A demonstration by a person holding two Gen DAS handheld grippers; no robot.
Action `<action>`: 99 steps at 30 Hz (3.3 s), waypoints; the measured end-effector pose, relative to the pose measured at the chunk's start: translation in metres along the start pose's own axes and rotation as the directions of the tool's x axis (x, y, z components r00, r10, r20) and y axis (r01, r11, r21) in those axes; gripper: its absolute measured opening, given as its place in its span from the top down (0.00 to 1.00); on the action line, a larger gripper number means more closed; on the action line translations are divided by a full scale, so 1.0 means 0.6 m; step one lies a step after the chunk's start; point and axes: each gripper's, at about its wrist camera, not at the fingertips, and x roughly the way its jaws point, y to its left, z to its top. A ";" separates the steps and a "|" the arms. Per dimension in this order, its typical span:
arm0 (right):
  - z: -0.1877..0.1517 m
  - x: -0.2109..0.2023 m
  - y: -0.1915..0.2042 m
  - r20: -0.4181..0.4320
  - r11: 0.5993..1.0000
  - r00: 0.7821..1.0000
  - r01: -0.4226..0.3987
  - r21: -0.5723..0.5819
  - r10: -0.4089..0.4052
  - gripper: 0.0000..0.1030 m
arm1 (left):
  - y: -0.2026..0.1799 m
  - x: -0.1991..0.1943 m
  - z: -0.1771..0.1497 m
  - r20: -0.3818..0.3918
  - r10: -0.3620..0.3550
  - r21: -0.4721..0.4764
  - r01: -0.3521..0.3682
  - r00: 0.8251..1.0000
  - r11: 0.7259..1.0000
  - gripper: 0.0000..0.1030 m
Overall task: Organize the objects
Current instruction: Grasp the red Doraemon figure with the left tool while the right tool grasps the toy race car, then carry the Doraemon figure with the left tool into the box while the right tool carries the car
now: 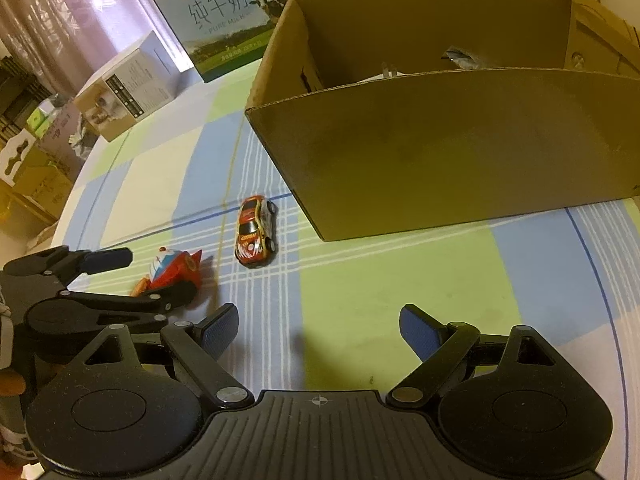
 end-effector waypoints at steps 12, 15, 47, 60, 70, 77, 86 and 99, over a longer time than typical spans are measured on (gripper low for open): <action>0.009 0.027 0.047 0.025 0.993 0.999 -0.026 -0.113 0.029 0.18 | 0.010 -0.001 -0.012 0.028 -0.009 0.020 0.008 1.000 1.000 0.58; 0.009 0.039 0.070 0.039 0.985 0.998 -0.048 -0.164 0.055 0.25 | 0.028 -0.005 -0.017 0.025 0.013 -0.013 -0.013 1.000 1.000 0.60; -0.001 0.095 0.082 0.051 0.943 0.998 0.037 -0.330 -0.021 0.74 | 0.066 -0.017 -0.029 -0.053 0.048 -0.126 -0.054 0.997 0.991 0.61; -0.088 -0.006 -0.004 0.011 0.952 0.997 0.074 -0.298 -0.074 0.73 | -0.051 -0.074 -0.059 -0.062 -0.111 -0.047 0.108 0.992 0.993 0.61; -0.107 -0.034 -0.037 0.038 0.957 0.996 0.089 -0.278 -0.081 0.73 | -0.091 -0.061 -0.058 -0.086 -0.119 -0.047 0.115 0.989 0.992 0.61; -0.106 -0.031 -0.041 0.033 0.949 0.998 0.069 -0.306 -0.062 0.73 | -0.101 -0.059 -0.054 -0.112 -0.082 -0.053 0.077 0.990 0.996 0.61; -0.096 -0.045 -0.061 0.021 0.955 0.999 0.042 -0.294 -0.037 0.74 | -0.111 -0.070 -0.042 -0.099 -0.067 -0.066 0.061 0.993 0.996 0.61; -0.068 -0.095 -0.098 0.082 0.968 0.997 0.029 -0.249 -0.009 0.74 | -0.131 -0.098 -0.006 -0.028 -0.058 -0.082 0.056 0.998 0.995 0.61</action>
